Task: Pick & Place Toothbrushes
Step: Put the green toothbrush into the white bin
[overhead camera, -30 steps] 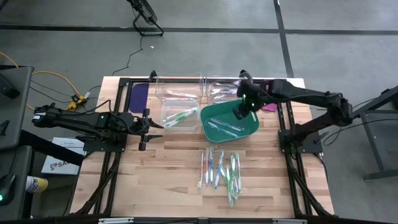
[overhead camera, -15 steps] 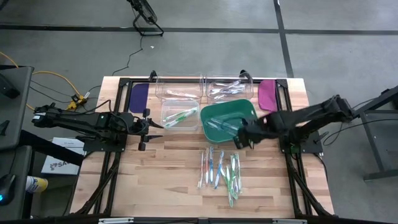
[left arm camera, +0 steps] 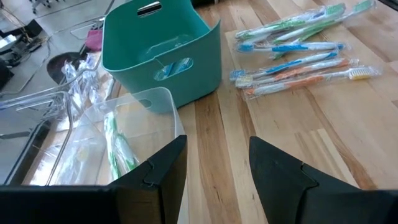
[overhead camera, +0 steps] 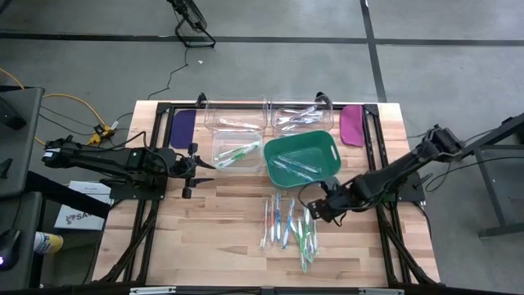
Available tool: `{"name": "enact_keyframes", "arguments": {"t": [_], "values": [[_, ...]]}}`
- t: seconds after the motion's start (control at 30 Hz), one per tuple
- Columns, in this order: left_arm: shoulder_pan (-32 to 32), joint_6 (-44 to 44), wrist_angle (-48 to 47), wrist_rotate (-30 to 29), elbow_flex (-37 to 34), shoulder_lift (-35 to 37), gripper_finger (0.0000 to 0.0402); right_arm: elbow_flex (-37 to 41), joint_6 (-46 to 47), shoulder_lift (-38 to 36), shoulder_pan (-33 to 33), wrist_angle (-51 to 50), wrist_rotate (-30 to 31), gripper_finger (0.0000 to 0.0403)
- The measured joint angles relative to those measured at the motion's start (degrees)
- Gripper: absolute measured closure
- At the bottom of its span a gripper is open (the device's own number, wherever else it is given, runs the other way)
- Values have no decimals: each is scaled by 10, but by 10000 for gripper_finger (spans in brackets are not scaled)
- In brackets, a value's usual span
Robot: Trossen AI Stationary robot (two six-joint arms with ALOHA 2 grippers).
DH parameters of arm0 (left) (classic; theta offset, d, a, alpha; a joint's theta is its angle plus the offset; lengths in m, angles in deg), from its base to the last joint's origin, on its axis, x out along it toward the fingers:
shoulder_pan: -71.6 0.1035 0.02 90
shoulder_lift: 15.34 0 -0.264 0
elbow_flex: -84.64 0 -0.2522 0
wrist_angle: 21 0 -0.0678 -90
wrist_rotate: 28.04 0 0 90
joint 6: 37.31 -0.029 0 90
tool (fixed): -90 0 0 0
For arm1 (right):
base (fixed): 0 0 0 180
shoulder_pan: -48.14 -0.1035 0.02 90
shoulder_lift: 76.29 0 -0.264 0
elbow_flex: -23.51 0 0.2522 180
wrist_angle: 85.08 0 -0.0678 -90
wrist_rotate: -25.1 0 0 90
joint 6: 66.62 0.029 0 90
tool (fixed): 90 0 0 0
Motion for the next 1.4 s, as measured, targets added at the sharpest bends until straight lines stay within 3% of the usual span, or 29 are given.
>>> {"name": "enact_keyframes", "arguments": {"t": [0.13,0.4,0.6,1.13,1.4], "values": [[0,0,2,0,0,0,236,2,-6,28,-9,18,-13,204],[0,0,4,0,0,0,236,2,29,106,-8,92,-98,204],[0,0,4,0,0,0,236,2,45,144,-8,116,-108,204],[0,1,-6,0,0,0,236,-2,66,190,-7,89,-119,204],[0,1,-9,0,0,0,236,1,61,190,-8,21,-168,209]]}}
